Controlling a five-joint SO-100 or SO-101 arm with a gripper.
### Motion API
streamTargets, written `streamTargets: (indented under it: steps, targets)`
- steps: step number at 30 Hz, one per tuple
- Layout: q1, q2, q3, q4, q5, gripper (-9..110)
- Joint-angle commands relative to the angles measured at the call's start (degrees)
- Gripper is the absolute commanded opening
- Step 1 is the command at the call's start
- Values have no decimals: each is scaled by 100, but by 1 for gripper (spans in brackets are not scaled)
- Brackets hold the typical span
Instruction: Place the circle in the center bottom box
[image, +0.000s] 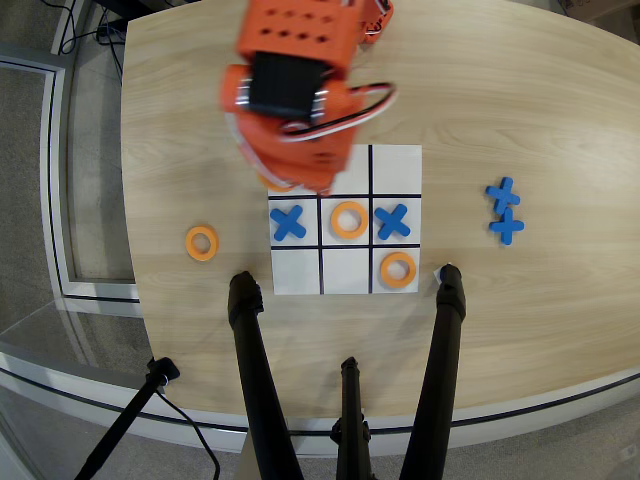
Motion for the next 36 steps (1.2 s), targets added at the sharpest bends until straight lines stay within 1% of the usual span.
streamTargets:
  steps: [1, 6, 11, 18, 26, 31, 36]
  targets:
    - [-765, 343, 782, -580, 264, 0]
    - [-1239, 79, 1705, -1934, 527, 0]
    - [-1195, -378, 2021, -2593, 536, 0]
    - [-1178, -800, 2127, -2786, 536, 0]
    - [-1327, -905, 2364, -2979, 545, 0]
    - [-1371, -940, 2566, -3366, 589, 0]
    - [-1397, -967, 2584, -3401, 589, 0]
